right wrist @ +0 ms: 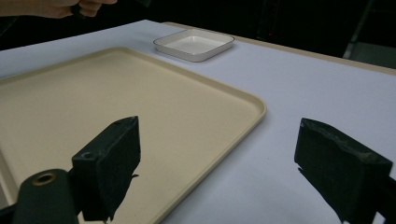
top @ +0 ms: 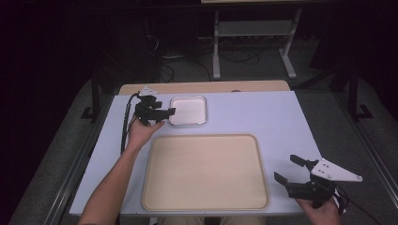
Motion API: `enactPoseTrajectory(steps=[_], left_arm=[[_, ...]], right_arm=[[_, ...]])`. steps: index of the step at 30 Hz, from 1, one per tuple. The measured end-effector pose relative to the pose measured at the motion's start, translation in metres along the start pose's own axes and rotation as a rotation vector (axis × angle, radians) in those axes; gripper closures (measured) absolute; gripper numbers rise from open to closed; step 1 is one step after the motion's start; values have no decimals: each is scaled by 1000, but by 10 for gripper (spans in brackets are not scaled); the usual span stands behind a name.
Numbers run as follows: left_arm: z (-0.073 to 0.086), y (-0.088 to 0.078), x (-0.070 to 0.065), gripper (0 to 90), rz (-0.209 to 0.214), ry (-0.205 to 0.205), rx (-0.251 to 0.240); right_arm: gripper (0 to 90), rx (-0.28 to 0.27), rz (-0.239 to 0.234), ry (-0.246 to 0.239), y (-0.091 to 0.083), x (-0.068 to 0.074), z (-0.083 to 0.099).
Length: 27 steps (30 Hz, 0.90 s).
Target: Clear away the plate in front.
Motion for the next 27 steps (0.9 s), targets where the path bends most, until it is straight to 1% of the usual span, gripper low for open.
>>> enactPoseTrajectory(steps=[2, 5, 8, 10, 11, 12, 13, 14, 15, 16, 19, 21, 23, 25, 26, 27], left_arm=[[-2, 6, 4, 294, -10, -7, 23], [-6, 14, 11, 291, -25, -46, 44], [-8, 22, 18, 299, -45, -67, 75], [-9, 27, 24, 304, -54, -91, 99], [-9, 27, 24, 304, -54, -91, 99], [-11, 31, 29, 314, -58, -128, 84], [-11, 31, 29, 333, -58, -128, 84], [-10, 34, 34, 347, -72, -151, 75], [-10, 34, 34, 349, -72, -151, 75], [-7, 39, 38, 353, -79, -164, 102], [-2, 46, 43, 386, -67, -205, 137], [1, 49, 44, 432, -46, -235, 141], [3, 53, 45, 458, -38, -265, 147], [5, 55, 44, 483, -34, -269, 157], [8, 60, 43, 493, -47, -259, 182], [9, 62, 42, 504, -43, -268, 186]], right_arm=[[134, 4, -5, -1, 1, 0, 0], [134, 9, -7, -4, 2, 1, 1], [135, 11, -11, 3, 2, 0, 1], [135, 15, -10, 7, 3, 0, 1], [135, 14, -10, 10, 2, -1, 1], [136, 9, -9, 10, 2, 0, 0], [138, 6, -9, 5, 1, 0, 0], [139, 7, -10, 7, 1, 0, 0], [139, 7, -10, 7, 1, 0, 0], [139, 8, -12, 9, 1, -1, 0], [140, 12, -12, 11, 2, -1, 0], [140, 14, -11, 10, 2, -1, 0], [143, 15, -13, 8, 3, -1, 0], [144, 16, -15, 10, 3, -1, 0], [144, 16, -15, 11, 3, -1, 0], [144, 17, -16, 11, 3, -1, 0]])
Point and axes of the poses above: each handheld gripper's, and its own axes: y roughly forward along the jaws, z roughly out of its underside, x roughly to its left, the point moved 4 cm from there along y, roughly forward along the jaws, and after that the axes turned 11 degrees about y, right-handed, at the moved point
